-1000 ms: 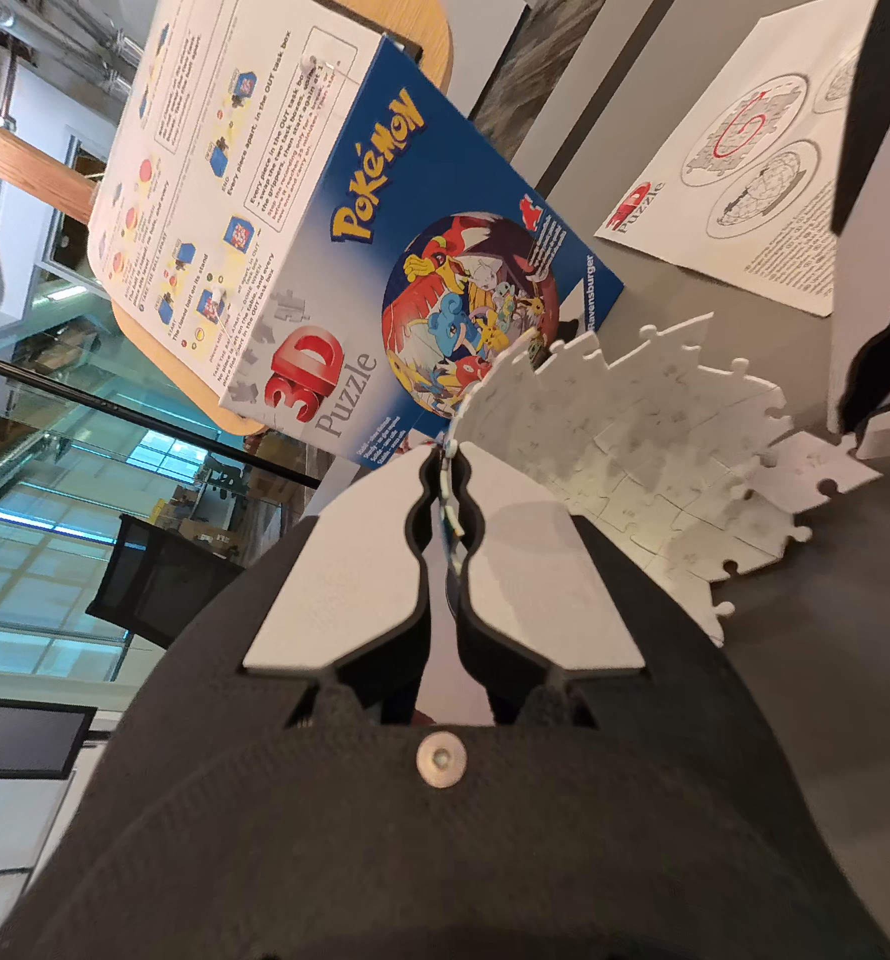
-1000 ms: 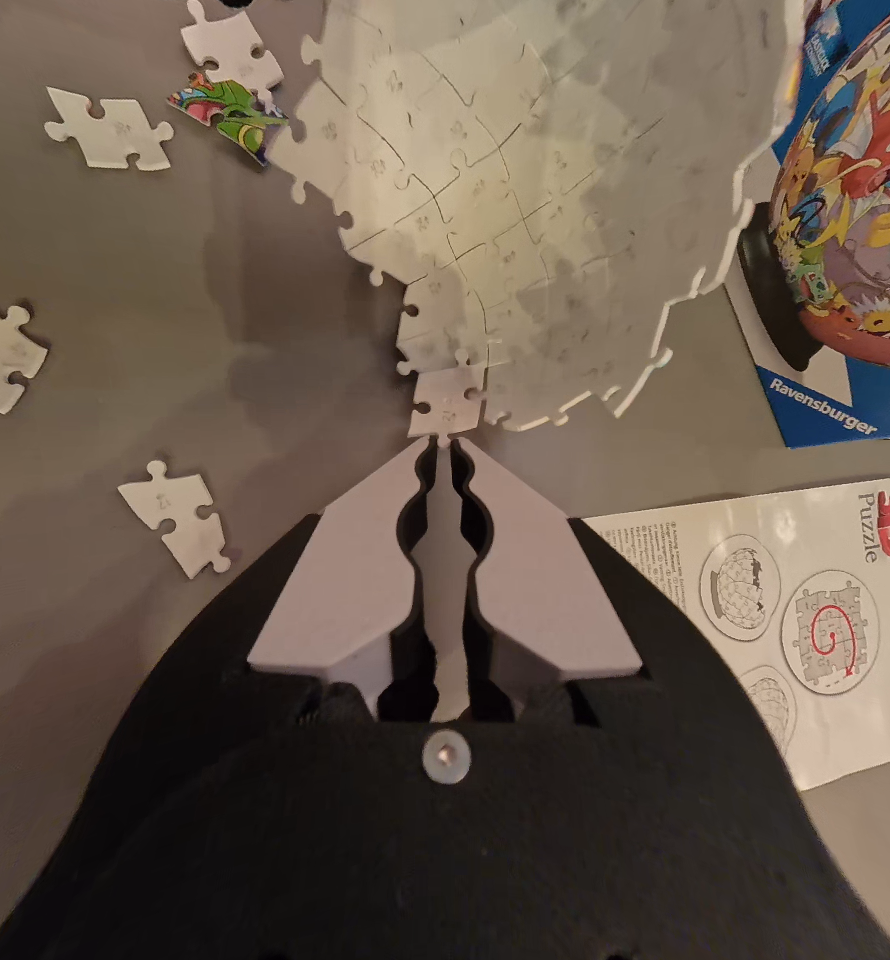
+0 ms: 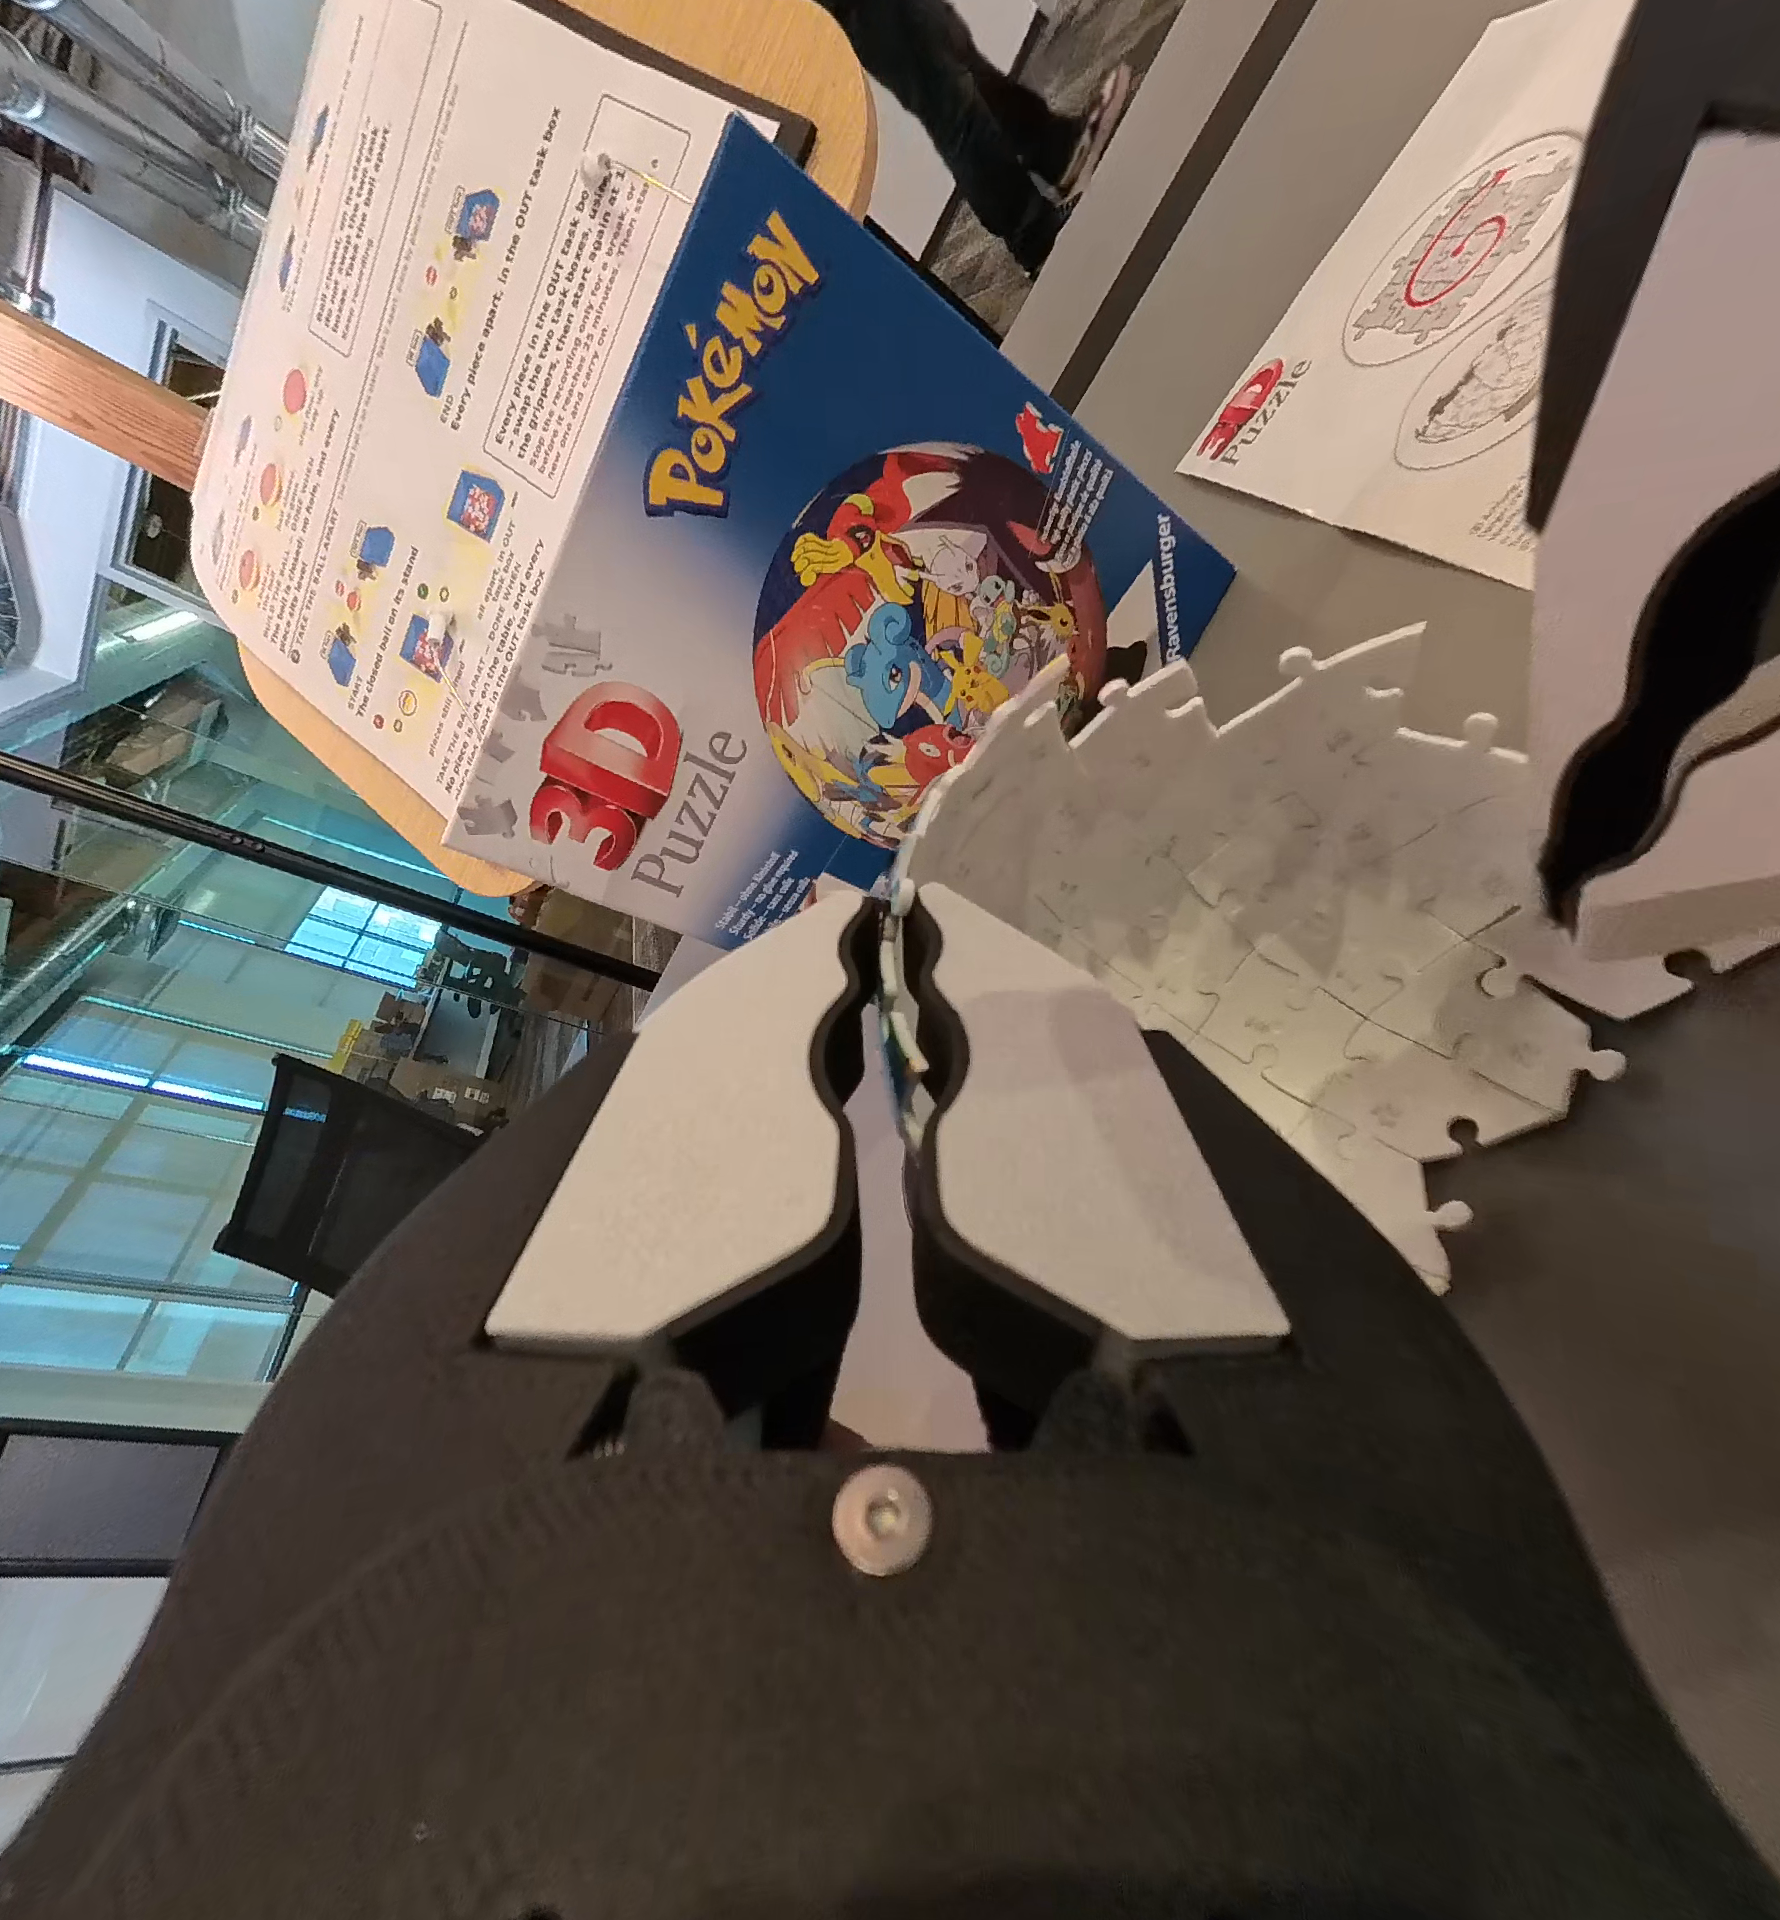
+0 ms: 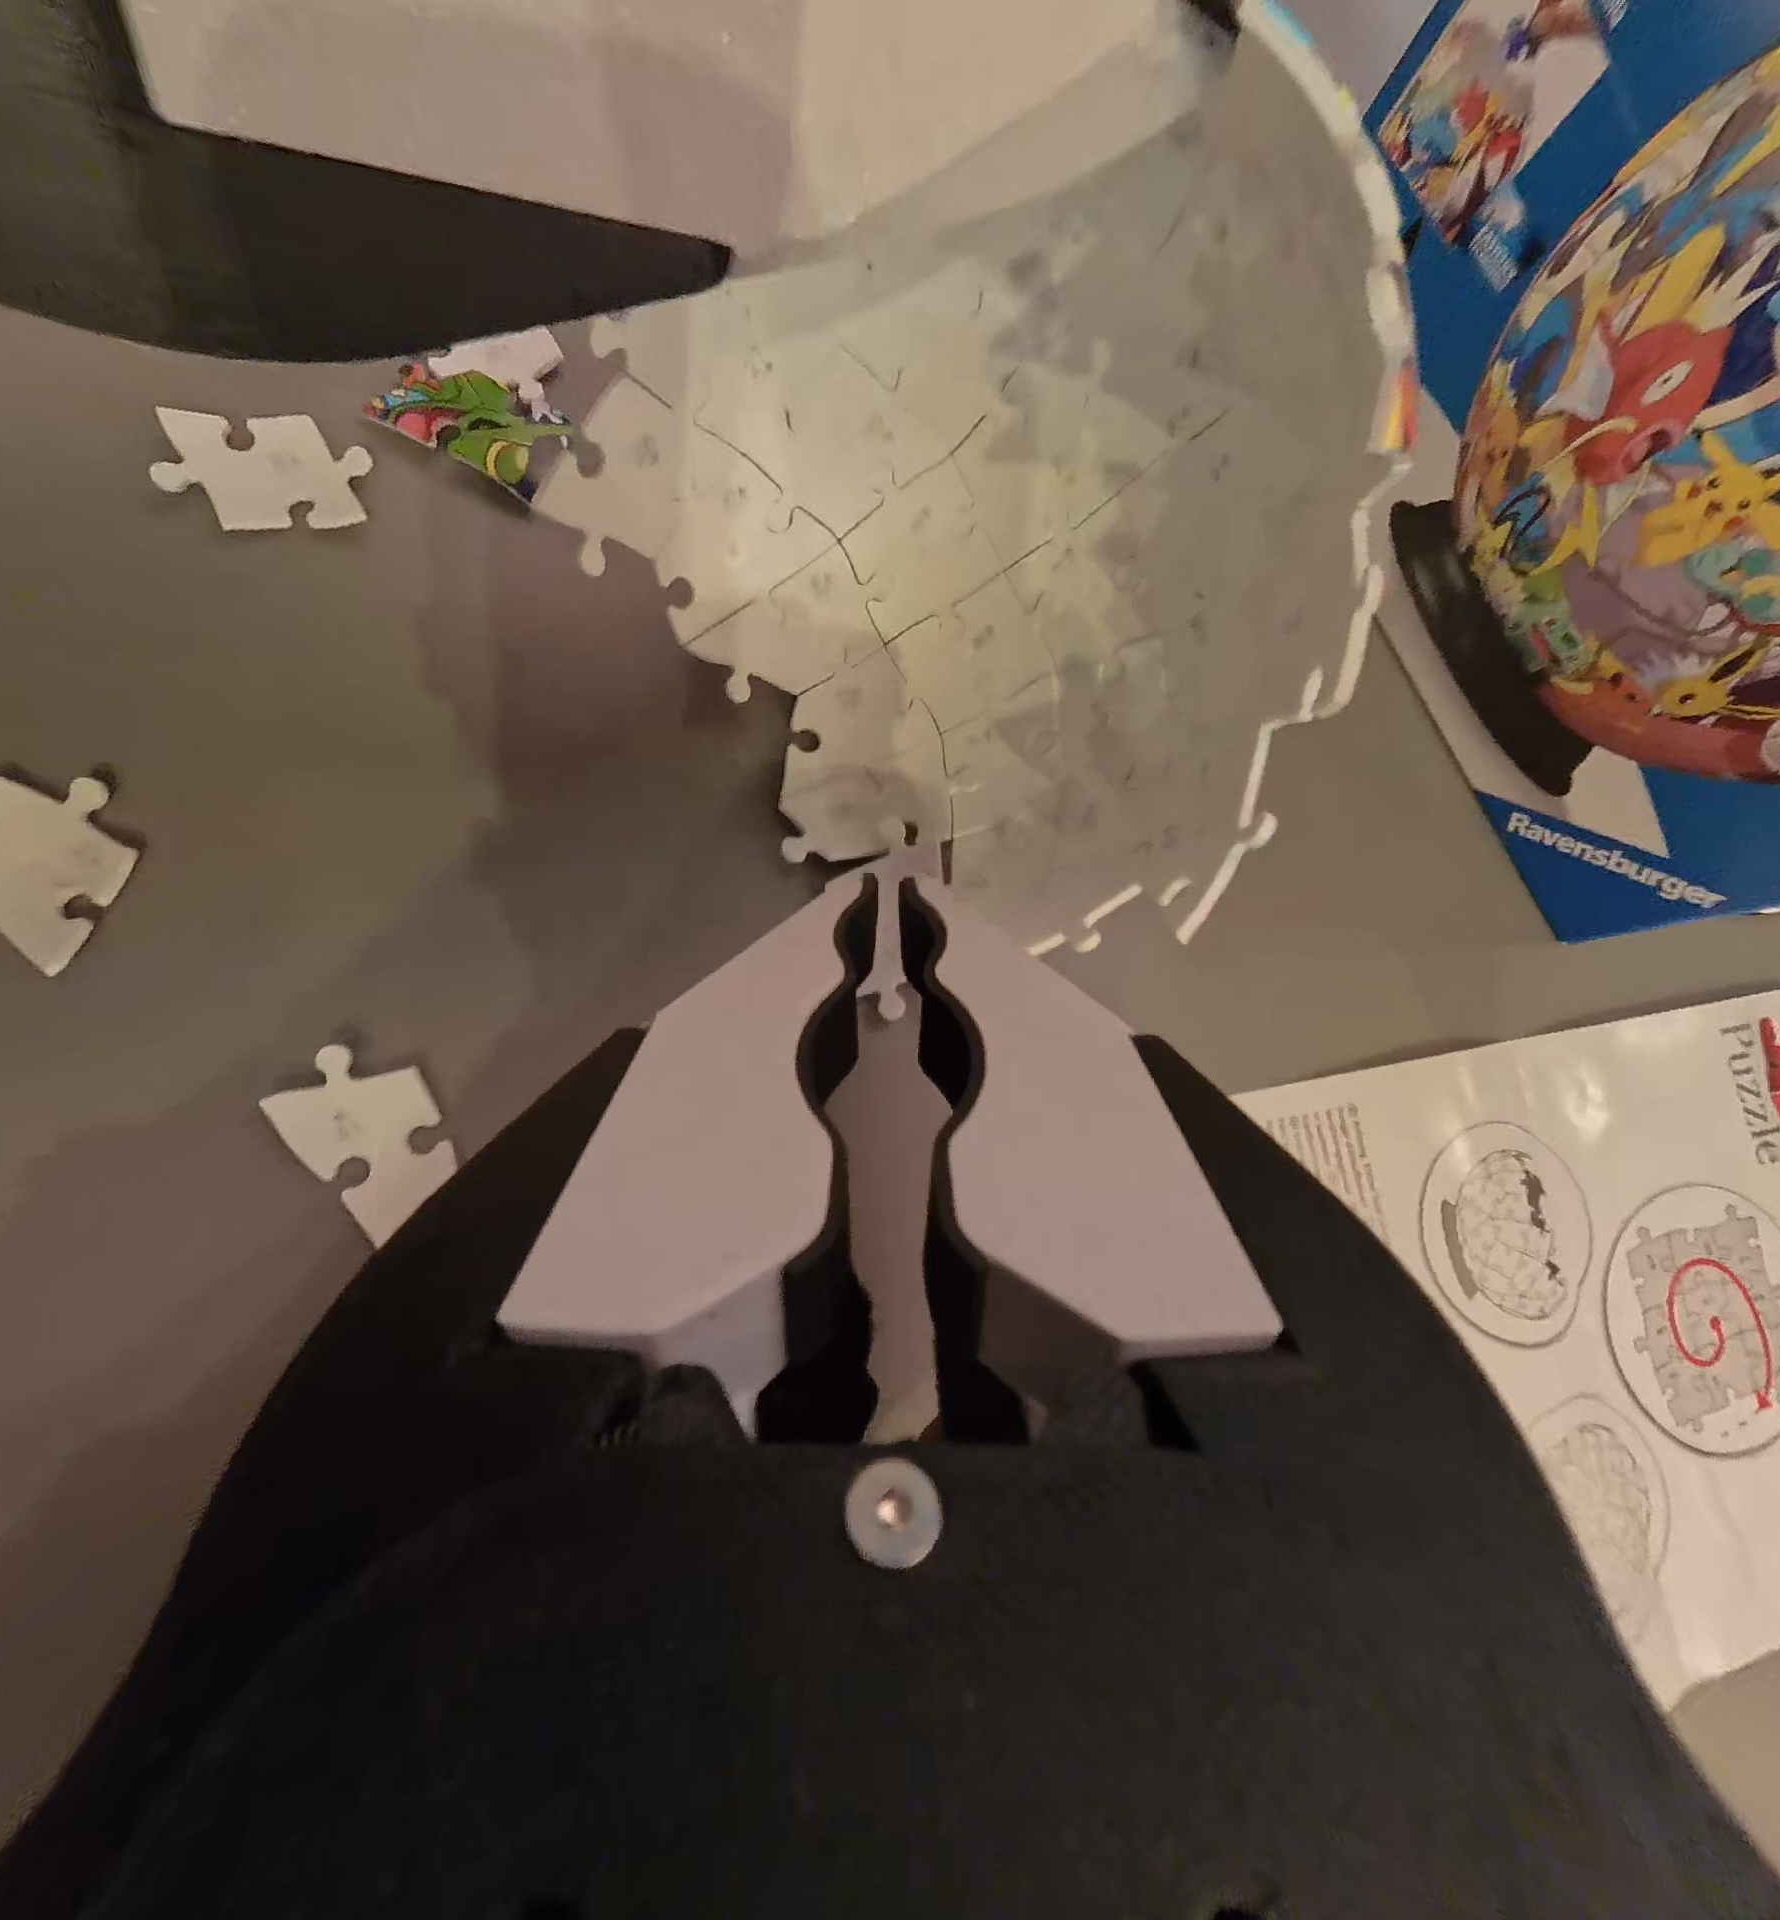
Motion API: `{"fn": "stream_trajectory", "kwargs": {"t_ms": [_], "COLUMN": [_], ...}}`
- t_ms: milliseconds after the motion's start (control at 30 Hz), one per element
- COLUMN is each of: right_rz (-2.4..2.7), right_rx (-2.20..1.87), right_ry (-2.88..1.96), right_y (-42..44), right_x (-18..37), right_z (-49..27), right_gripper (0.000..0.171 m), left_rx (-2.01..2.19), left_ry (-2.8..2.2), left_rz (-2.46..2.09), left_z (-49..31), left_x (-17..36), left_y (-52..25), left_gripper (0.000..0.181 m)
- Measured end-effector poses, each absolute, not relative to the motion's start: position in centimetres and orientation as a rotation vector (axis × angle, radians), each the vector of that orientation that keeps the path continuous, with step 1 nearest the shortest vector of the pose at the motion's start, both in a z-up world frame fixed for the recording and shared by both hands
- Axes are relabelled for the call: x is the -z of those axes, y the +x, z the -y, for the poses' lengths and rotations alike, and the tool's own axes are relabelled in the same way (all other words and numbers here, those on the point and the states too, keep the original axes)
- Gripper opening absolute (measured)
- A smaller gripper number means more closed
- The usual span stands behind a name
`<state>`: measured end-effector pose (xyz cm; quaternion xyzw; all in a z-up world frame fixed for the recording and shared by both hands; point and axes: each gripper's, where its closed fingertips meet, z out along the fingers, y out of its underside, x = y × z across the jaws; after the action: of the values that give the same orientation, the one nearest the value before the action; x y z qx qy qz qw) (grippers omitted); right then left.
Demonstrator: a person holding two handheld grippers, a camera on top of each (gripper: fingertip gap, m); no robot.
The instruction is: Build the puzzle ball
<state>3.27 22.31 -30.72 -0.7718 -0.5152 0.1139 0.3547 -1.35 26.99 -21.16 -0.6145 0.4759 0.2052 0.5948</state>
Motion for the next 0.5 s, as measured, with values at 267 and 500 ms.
{"fn": "stream_trajectory", "kwargs": {"t_ms": [267,500], "right_rz": [1.349,1.322], "right_rx": [-0.214,-0.218], "right_ry": [-1.988,-1.993], "right_y": [3.0,3.0], "right_x": [32.2,32.2], "right_z": [-23.2,-23.8], "right_gripper": [0.000,0.000], "left_rx": [-0.478,-0.477], "left_ry": [-1.424,-1.411], "left_rz": [-1.107,-1.112], "left_z": [-27.0,-26.8], "left_x": [21.2,21.1], "left_y": [-1.3,-1.0], "left_gripper": [0.004,0.004]}}
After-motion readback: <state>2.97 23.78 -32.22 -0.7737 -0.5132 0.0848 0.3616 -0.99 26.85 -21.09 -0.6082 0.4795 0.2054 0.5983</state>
